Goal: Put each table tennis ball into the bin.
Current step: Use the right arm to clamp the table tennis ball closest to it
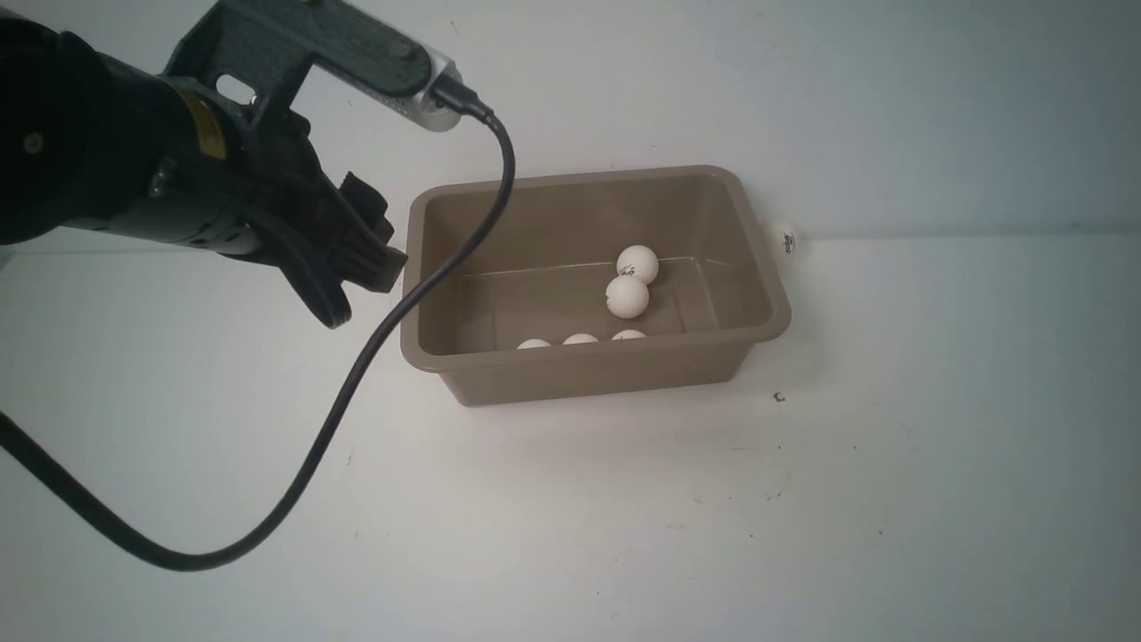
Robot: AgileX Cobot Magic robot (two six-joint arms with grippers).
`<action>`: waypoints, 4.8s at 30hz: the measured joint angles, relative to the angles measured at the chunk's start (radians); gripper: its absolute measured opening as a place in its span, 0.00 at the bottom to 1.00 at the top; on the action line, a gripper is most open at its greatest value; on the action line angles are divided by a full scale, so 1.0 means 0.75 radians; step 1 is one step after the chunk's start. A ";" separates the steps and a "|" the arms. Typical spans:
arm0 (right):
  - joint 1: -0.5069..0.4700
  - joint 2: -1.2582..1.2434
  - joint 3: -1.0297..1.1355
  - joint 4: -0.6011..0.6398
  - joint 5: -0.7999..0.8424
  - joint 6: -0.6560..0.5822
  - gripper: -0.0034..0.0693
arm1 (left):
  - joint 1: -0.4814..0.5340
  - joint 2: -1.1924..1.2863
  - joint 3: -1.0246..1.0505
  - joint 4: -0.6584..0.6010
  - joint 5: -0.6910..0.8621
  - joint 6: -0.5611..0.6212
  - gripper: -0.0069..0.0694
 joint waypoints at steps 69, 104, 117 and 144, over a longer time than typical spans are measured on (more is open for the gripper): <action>-0.006 0.650 0.008 -0.211 0.374 0.081 0.67 | 0.000 0.000 0.000 -0.006 0.033 -0.001 0.63; -0.511 0.550 0.009 0.415 0.367 -0.056 0.69 | 0.000 0.000 0.000 0.027 0.034 -0.004 0.63; -0.171 0.669 0.009 -0.025 0.372 0.095 0.69 | 0.000 0.000 0.000 0.029 0.034 -0.004 0.63; -0.011 0.784 0.011 -0.058 0.047 0.034 0.69 | 0.000 0.000 0.000 0.065 0.031 -0.004 0.63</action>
